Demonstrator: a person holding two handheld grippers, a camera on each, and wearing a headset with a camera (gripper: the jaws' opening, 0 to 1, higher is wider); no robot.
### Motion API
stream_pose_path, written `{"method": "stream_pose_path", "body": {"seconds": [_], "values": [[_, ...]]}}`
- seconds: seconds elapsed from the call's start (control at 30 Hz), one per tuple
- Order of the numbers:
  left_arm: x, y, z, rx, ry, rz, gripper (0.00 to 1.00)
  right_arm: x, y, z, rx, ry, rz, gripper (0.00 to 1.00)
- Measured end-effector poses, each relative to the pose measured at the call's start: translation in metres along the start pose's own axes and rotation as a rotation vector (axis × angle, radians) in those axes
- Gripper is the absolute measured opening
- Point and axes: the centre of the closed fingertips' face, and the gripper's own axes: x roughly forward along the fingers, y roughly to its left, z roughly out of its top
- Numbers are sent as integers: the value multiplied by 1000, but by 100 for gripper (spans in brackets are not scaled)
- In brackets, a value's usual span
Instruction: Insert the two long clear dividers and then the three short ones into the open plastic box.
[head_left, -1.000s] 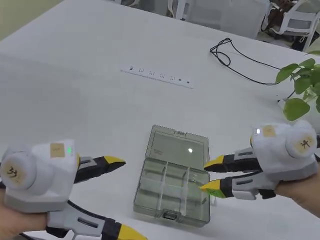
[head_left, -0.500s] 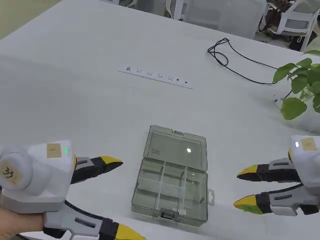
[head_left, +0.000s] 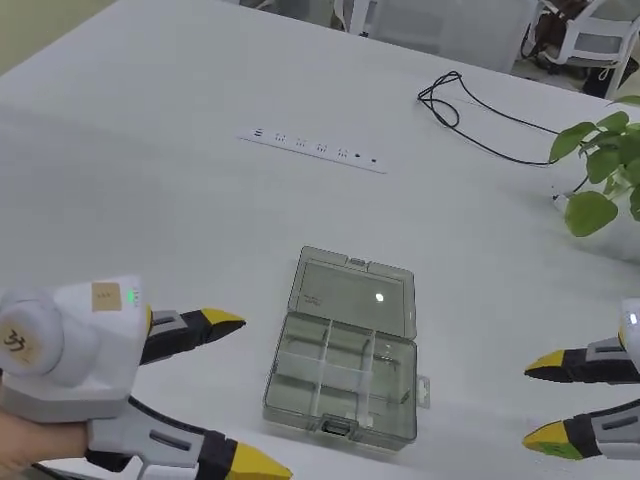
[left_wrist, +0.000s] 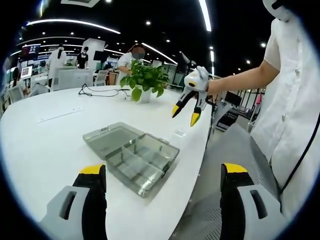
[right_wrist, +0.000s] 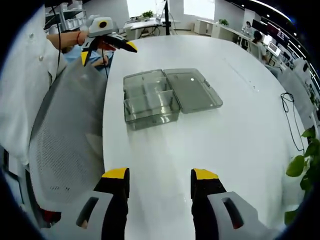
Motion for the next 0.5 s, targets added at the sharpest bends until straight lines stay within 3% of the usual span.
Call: {"method": "stream_pose_path", "body": {"seconds": [0.5], "values": [[1,1,-1,-7,6,3,96,12,-9,-58,-53,154,24,53]]}}
